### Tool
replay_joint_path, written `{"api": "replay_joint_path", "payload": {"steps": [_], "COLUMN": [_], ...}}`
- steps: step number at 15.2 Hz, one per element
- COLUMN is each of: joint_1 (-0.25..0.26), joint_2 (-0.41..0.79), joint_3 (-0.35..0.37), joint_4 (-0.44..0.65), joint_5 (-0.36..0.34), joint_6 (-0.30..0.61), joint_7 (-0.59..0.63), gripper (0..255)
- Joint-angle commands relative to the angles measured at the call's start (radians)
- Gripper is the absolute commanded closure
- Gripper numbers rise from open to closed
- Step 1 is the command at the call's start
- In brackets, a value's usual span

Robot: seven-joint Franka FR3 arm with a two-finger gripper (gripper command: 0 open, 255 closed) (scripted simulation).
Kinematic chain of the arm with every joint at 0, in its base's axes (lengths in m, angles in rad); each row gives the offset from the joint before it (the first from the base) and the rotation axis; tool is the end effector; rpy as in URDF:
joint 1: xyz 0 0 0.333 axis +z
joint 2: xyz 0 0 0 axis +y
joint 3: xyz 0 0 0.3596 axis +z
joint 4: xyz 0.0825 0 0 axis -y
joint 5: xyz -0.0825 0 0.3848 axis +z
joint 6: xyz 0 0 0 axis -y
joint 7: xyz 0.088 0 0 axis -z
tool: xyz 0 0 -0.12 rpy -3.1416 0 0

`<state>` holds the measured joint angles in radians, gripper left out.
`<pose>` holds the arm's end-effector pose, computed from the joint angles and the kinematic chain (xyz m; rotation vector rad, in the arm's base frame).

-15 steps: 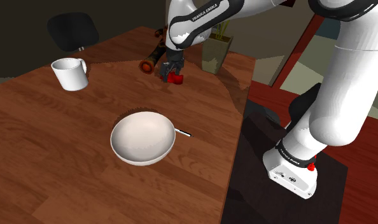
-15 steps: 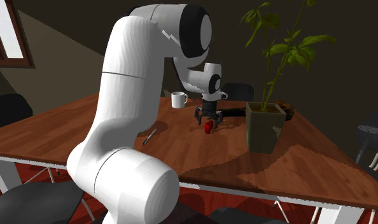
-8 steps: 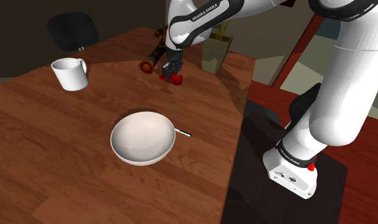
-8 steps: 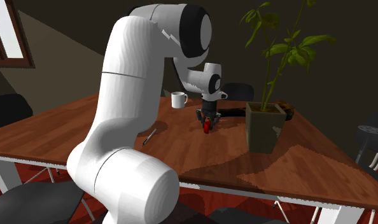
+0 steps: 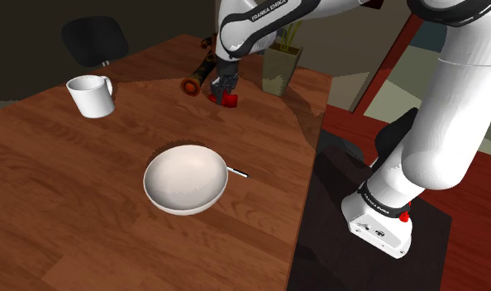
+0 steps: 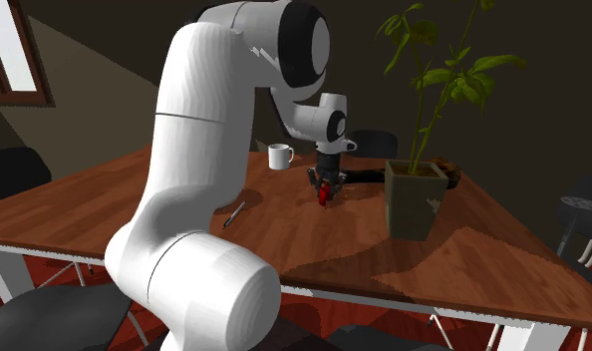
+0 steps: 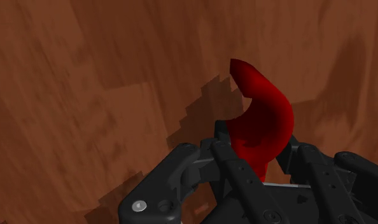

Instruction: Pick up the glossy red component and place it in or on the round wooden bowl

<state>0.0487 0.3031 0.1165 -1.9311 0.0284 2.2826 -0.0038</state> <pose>0.6257 0.1008 0.3653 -3.0723 -0.2229 -0.0700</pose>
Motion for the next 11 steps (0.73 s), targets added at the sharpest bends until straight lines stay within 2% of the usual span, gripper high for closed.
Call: {"api": "replay_joint_path", "payload": {"steps": [1, 11], "joint_1": [0.000, -0.002], "joint_2": [-0.010, -0.069], "joint_3": [0.000, 0.002], "joint_4": [0.015, 0.075], "joint_5": [0.001, 0.006], "joint_6": [-0.026, -0.144], "joint_7": [0.001, 0.002], "gripper": [255, 255]}}
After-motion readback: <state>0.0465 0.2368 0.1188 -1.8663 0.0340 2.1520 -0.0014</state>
